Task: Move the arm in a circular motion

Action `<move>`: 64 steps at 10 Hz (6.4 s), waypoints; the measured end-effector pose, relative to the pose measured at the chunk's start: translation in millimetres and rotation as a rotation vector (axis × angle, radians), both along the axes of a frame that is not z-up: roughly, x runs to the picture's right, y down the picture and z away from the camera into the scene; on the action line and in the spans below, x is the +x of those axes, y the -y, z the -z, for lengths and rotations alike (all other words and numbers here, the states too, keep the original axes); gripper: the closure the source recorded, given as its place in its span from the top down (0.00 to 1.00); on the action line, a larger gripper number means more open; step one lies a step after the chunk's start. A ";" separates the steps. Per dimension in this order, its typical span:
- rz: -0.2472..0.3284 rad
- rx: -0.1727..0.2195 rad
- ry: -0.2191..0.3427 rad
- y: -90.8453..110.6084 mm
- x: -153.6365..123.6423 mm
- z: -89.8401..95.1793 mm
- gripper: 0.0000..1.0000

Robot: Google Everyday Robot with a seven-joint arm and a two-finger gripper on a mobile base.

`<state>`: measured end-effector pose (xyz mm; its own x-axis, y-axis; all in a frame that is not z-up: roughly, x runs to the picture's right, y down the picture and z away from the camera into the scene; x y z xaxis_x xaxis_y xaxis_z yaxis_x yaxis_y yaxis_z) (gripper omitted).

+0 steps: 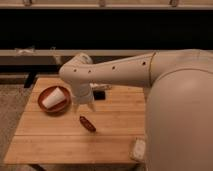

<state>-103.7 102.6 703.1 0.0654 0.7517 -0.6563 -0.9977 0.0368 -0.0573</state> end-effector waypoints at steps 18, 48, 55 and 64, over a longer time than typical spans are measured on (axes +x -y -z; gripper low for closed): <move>0.084 0.028 0.025 137.4 -71.9 -101.2 0.65; 0.006 -0.072 0.152 9.0 55.1 24.8 0.65; 0.020 -0.044 0.119 127.3 57.9 -92.3 0.65; 0.277 0.084 0.241 79.7 -65.0 -58.9 0.65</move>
<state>-168.7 22.9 762.1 0.4189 0.7344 -0.5339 -0.9075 0.3180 -0.2746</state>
